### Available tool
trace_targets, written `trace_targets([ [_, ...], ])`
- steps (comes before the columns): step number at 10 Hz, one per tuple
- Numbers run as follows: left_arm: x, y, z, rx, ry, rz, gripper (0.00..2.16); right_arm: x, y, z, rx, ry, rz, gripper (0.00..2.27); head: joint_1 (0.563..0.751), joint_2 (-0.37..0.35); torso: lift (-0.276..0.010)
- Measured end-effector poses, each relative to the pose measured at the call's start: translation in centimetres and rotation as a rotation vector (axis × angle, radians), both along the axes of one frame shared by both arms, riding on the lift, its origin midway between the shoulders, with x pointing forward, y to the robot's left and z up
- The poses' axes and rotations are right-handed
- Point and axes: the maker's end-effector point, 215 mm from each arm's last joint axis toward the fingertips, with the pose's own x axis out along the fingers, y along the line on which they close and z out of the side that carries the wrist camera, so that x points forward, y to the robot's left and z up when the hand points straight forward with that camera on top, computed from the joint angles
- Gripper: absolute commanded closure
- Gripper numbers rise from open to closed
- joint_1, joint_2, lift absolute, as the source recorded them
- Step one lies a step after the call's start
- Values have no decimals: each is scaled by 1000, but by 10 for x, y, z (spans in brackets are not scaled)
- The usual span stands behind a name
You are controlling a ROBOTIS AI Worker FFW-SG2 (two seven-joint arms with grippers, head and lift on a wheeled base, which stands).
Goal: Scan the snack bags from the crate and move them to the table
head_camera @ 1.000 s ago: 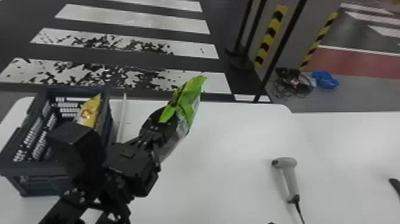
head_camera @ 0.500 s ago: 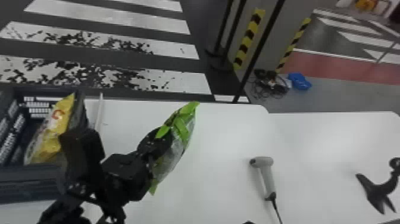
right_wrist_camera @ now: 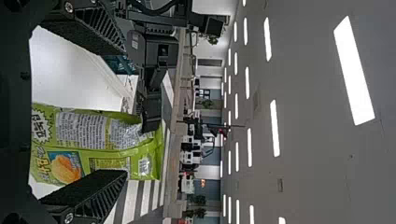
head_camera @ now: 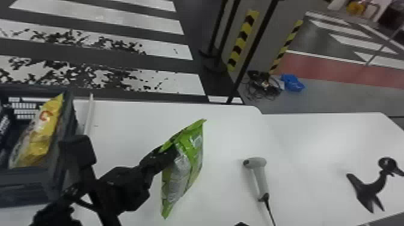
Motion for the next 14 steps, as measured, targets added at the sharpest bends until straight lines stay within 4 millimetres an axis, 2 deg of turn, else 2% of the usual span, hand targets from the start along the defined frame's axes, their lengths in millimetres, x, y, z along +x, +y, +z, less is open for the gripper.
trace_targets([
  [2, -2, 3, -16, -56, 93, -41, 1976, 0, 2, -1, 1, 1, 5, 87, 695, -350, -95],
  [5, 4, 9, -61, 5, 206, -64, 1976, 0, 4, -2, 3, 0, 10, 90, 695, -350, -95],
  [7, 13, 17, -74, 34, 234, -60, 1963, -1, 4, -3, 3, 3, 9, 90, 695, -339, -95],
  [8, 15, 18, -80, 65, 244, -63, 1136, -1, 4, -3, 3, 4, 9, 90, 695, -336, -95],
  [9, 16, 19, -86, 103, 246, -74, -1, 0, 4, -3, 2, 4, 9, 90, 695, -333, -95],
  [11, 21, 25, -101, 243, 213, -44, 26, 1, 4, -4, 0, 5, 9, 90, 695, -321, -95],
  [12, 31, 35, -110, 369, 168, 15, 33, 2, 3, -5, -1, 6, 8, 90, 695, -304, -95],
  [13, 48, 48, -108, 476, 93, 92, 33, 2, 3, -5, -1, 6, 6, 90, 695, -274, -95],
  [14, 65, 63, -96, 545, 7, 175, 33, 2, 2, -5, -1, 7, 6, 87, 695, -260, -95],
])
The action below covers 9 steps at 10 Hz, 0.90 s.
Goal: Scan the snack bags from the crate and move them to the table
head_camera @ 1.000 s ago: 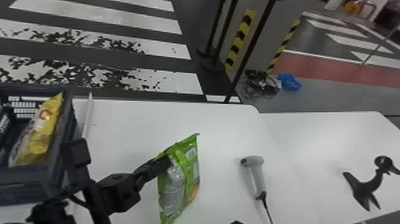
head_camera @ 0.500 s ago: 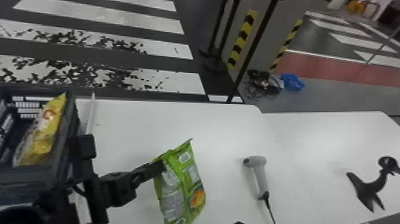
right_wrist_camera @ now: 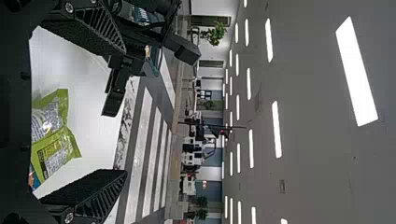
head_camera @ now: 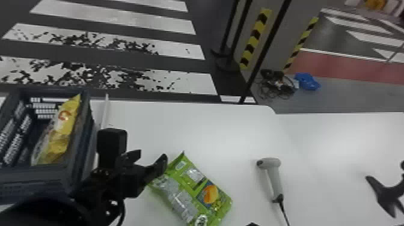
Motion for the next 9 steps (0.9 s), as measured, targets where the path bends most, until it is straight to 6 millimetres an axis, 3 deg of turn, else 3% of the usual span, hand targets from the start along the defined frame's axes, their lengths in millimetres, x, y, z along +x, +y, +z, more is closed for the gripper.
trace_targets([
  [2, 13, 29, 34, 99, -172, 94, 33, 1, 0, -3, -3, 4, 3, 87, 695, -196, -95],
  [5, -8, 68, 83, 153, -310, 154, 33, 3, 12, -9, -11, 17, 64, 73, 695, -129, -95],
  [7, -24, 110, 99, 151, -336, 194, 33, 5, 15, -10, 11, 28, 91, 83, 695, -45, -95],
  [9, -40, 163, 100, 143, -318, 242, 33, 10, 16, -12, 21, 43, 106, 87, 695, 50, -95],
])
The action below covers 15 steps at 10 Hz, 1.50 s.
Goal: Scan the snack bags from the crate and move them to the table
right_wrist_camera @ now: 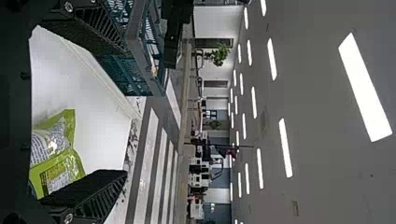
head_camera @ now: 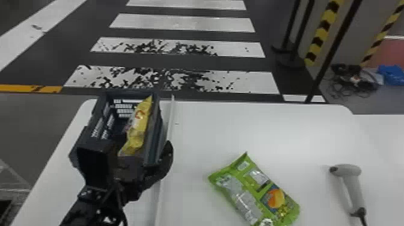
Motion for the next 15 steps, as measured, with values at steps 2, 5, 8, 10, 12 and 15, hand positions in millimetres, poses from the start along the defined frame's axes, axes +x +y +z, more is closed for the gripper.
trace_targets([
  [2, -16, 45, 3, -23, 15, 39, 33, 4, 1, -1, -1, 9, 2, 87, 695, 128, -95],
  [5, -44, 93, -3, -49, 60, 79, 33, 15, 14, -30, -39, 108, 53, 90, 695, 252, -95],
  [8, -74, 117, -13, -66, 110, 98, 33, 29, 30, -68, -52, 255, 134, 93, 695, 331, -95],
  [10, -84, 128, -16, -111, 131, 97, 33, 37, 42, -95, -71, 354, 182, 127, 695, 350, -95],
  [12, -88, 131, -23, -132, 144, 102, 33, 45, 49, -108, -77, 414, 194, 346, 695, 350, -95],
  [15, -87, 127, -25, -142, 146, 99, 33, 55, 56, -119, -104, 498, 202, 2229, 695, 350, -95],
])
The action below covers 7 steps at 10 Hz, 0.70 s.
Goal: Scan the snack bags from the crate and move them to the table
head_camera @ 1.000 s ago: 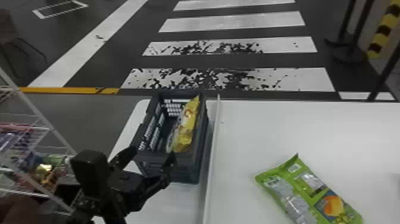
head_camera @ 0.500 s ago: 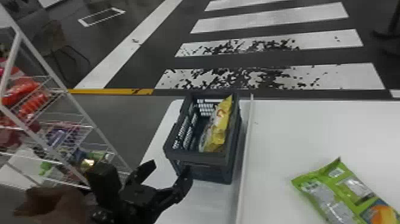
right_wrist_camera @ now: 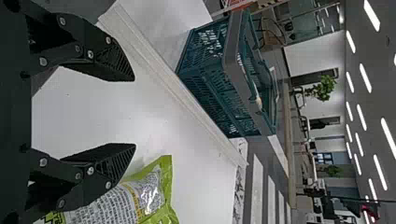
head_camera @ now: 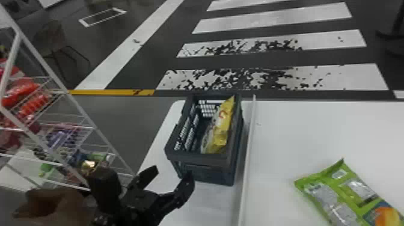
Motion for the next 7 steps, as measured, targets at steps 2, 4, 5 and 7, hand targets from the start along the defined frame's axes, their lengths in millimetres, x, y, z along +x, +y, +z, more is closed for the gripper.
trace_targets([
  [2, 1, -5, -2, -7, 1, -9, 33, 10, 0, -8, -31, 34, -2, 2246, 695, 350, -95],
  [4, 5, -7, 0, -9, -7, -16, 33, 19, 0, -16, -55, 61, -9, 2243, 695, 350, -95],
  [5, 8, -10, 1, -12, -11, -23, 33, 20, 3, -22, -70, 82, -10, 2246, 695, 350, -95],
  [7, 10, -19, 2, -24, -13, -41, 33, 29, 14, -36, -131, 119, -23, 2246, 695, 350, -95],
])
